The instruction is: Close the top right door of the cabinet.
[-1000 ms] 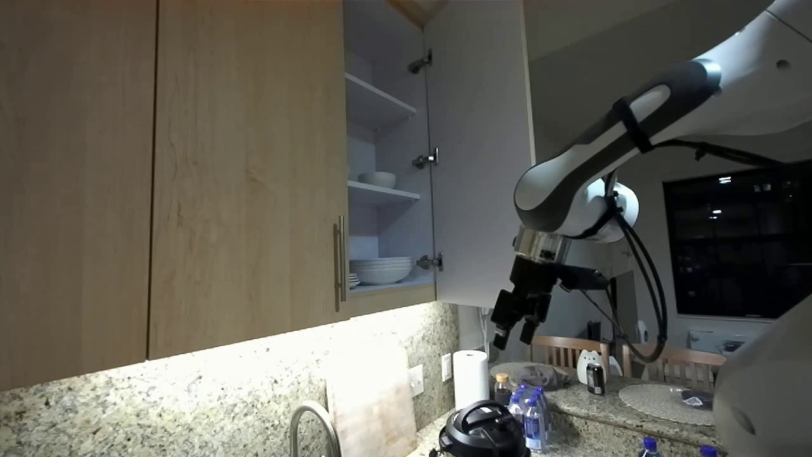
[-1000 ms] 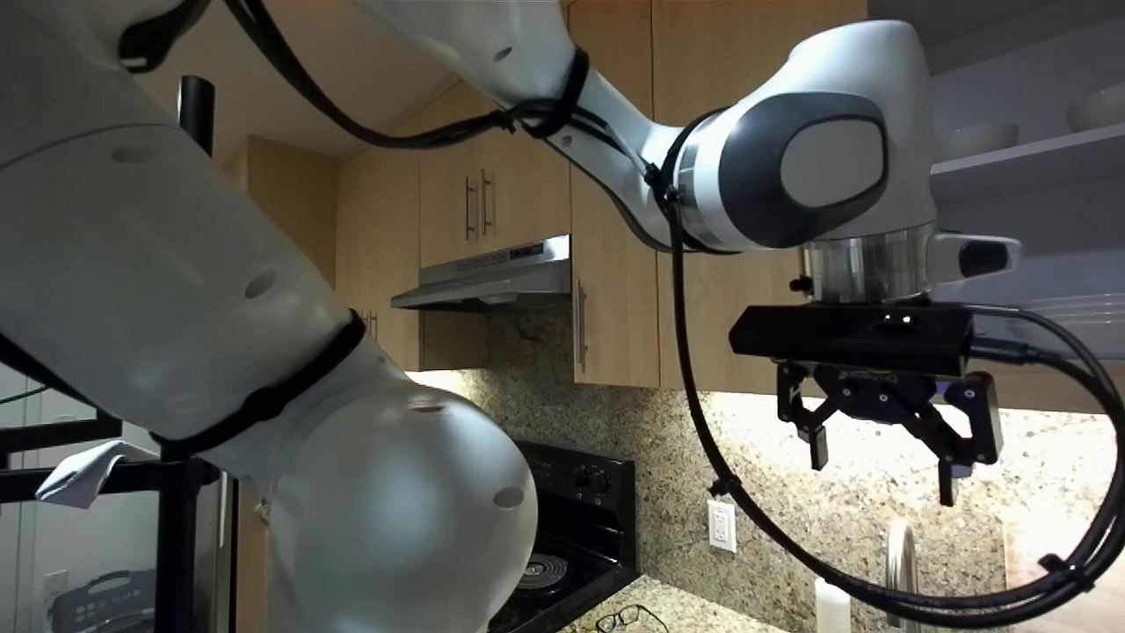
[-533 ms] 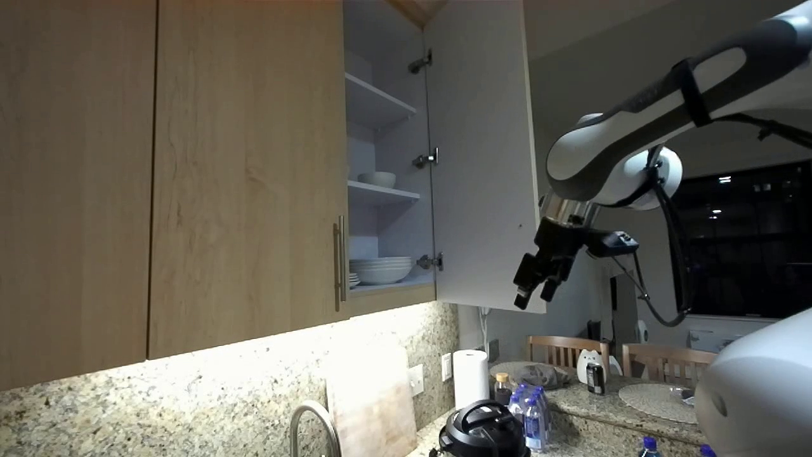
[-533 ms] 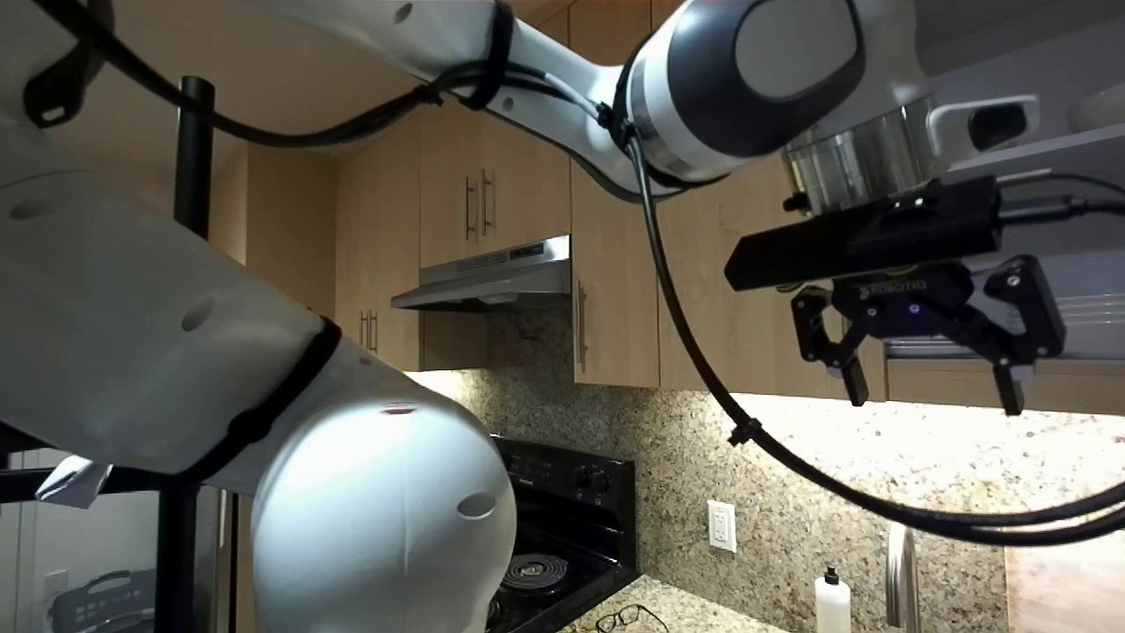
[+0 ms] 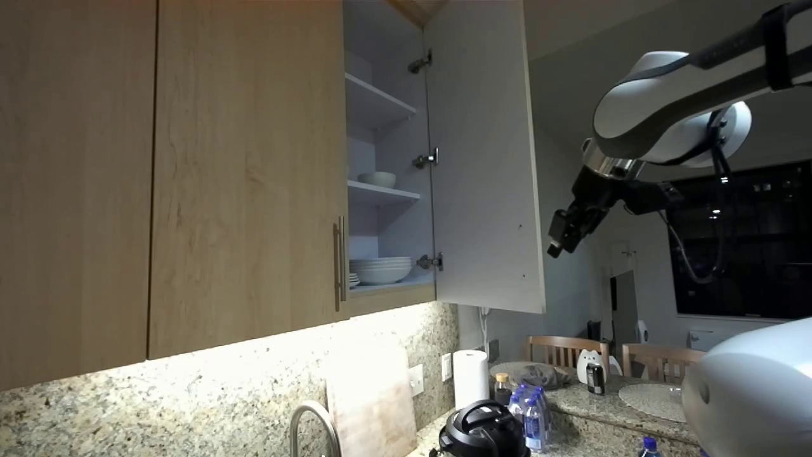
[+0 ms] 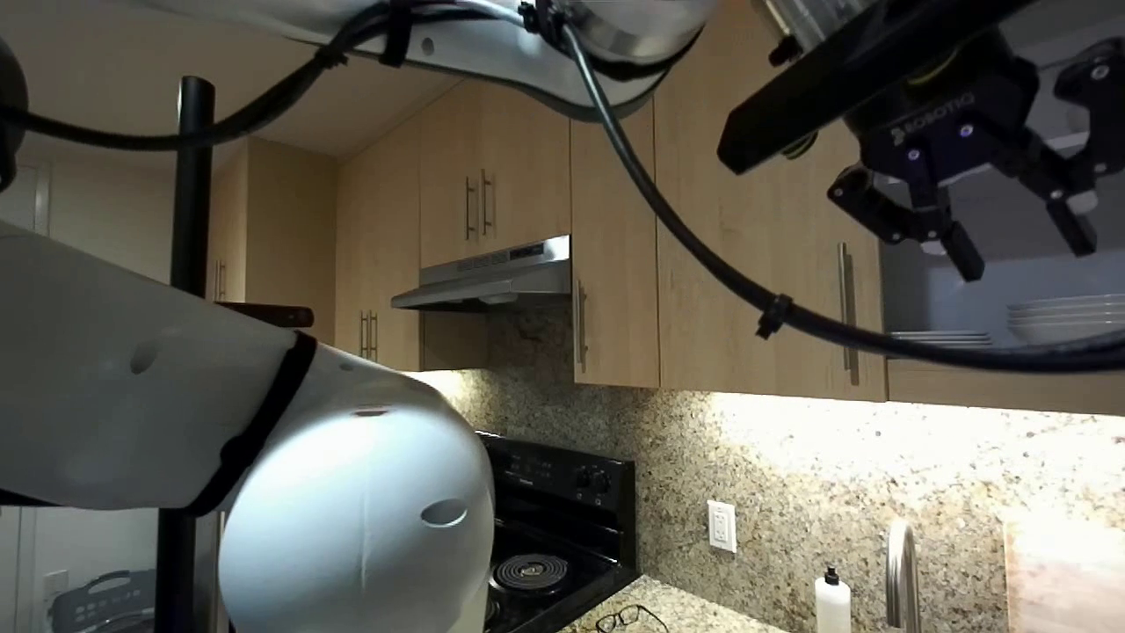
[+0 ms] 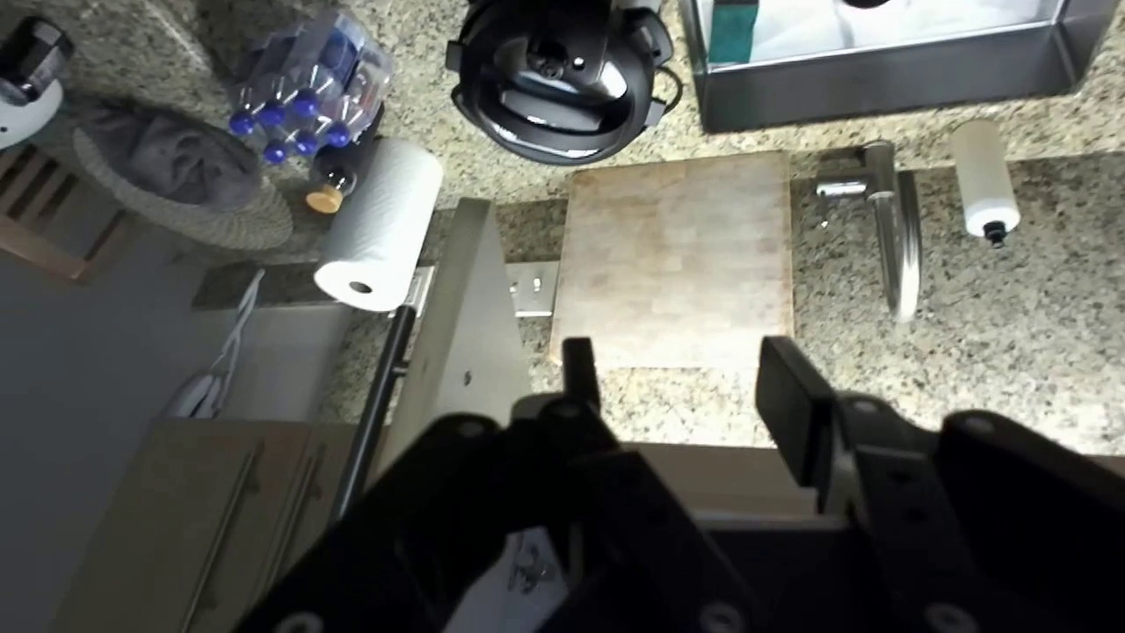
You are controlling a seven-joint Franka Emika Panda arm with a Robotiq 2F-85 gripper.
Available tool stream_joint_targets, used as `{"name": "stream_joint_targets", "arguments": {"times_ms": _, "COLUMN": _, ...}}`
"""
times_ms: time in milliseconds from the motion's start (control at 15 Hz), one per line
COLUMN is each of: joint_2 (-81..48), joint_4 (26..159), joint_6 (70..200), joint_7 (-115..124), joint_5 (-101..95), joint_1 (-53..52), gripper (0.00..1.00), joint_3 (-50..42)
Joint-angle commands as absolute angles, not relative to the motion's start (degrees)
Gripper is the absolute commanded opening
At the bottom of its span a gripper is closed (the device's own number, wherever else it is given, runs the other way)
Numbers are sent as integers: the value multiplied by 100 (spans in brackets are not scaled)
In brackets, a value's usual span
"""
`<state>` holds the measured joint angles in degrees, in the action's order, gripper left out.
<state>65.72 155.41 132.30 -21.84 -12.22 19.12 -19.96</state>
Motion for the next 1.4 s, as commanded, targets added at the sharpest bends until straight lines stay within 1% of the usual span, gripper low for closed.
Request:
{"name": "stream_joint_targets", "arguments": {"times_ms": 0, "joint_2": 6549, "joint_4": 15322, "joint_6": 13670, "joint_7": -1871, "joint_5": -1385, "joint_1": 2065, "gripper": 20, "joint_3": -2115}}
{"name": "stream_joint_targets", "arguments": {"times_ms": 133, "joint_2": 6425, "joint_4": 15233, "joint_6": 14132, "joint_7": -1676, "joint_5": -1332, "joint_1": 2118, "gripper": 10, "joint_3": -2215}}
{"name": "stream_joint_targets", "arguments": {"times_ms": 200, "joint_2": 6335, "joint_4": 15201, "joint_6": 14391, "joint_7": -1579, "joint_5": -1327, "joint_1": 2146, "gripper": 7, "joint_3": -2244}}
{"name": "stream_joint_targets", "arguments": {"times_ms": 333, "joint_2": 6166, "joint_4": 15177, "joint_6": 14837, "joint_7": -1403, "joint_5": -1339, "joint_1": 2262, "gripper": 2, "joint_3": -2226}}
{"name": "stream_joint_targets", "arguments": {"times_ms": 467, "joint_2": 5970, "joint_4": 15151, "joint_6": 15289, "joint_7": -1186, "joint_5": -1328, "joint_1": 2426, "gripper": 0, "joint_3": -2163}}
{"name": "stream_joint_targets", "arguments": {"times_ms": 533, "joint_2": 5865, "joint_4": 15134, "joint_6": 15481, "joint_7": -1089, "joint_5": -1305, "joint_1": 2496, "gripper": 5, "joint_3": -2137}}
{"name": "stream_joint_targets", "arguments": {"times_ms": 733, "joint_2": 5470, "joint_4": 15014, "joint_6": 15946, "joint_7": -669, "joint_5": -1190, "joint_1": 2764, "gripper": 8, "joint_3": -2004}}
{"name": "stream_joint_targets", "arguments": {"times_ms": 933, "joint_2": 5094, "joint_4": 14804, "joint_6": 16166, "joint_7": -356, "joint_5": -1087, "joint_1": 2879, "gripper": 6, "joint_3": -1881}}
{"name": "stream_joint_targets", "arguments": {"times_ms": 1333, "joint_2": 4369, "joint_4": 14107, "joint_6": 16066, "joint_7": -12, "joint_5": -932, "joint_1": 2796, "gripper": 5, "joint_3": -1770}}
